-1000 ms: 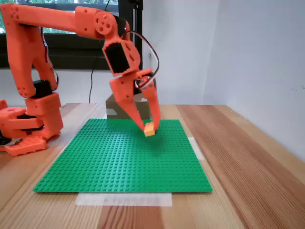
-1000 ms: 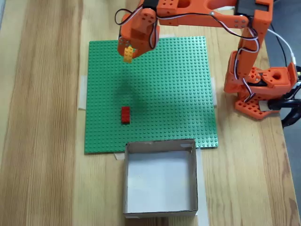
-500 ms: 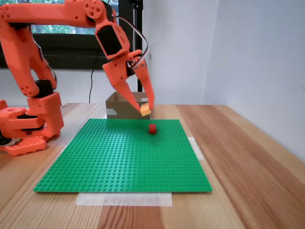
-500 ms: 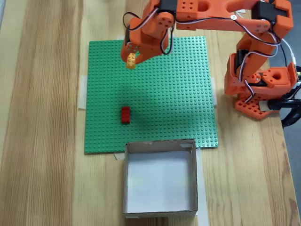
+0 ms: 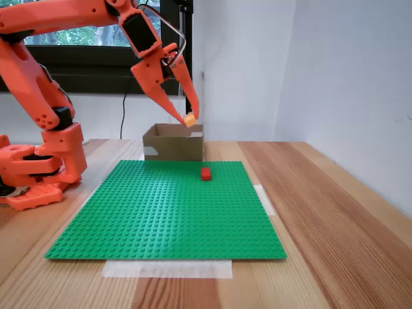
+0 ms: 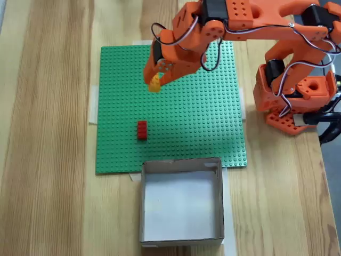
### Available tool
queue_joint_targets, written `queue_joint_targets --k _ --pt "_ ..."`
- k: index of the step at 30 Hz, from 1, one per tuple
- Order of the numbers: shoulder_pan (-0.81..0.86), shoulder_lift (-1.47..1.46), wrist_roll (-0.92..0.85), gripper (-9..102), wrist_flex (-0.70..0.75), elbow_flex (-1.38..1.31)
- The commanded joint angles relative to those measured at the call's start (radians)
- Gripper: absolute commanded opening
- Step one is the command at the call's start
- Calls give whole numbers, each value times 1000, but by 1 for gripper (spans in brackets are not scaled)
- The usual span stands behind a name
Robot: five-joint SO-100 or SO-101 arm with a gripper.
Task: Pick the yellow lego block and put it in the box.
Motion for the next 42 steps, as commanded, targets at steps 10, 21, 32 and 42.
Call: queue_joint_targets --k 10,21,32,42 --pt "-195 34 80 5 46 -18" --pt "-393 -60 167 6 109 -178" --pt "-457 -202 178 6 49 -218" --pt "-586 -333 227 6 137 -414"
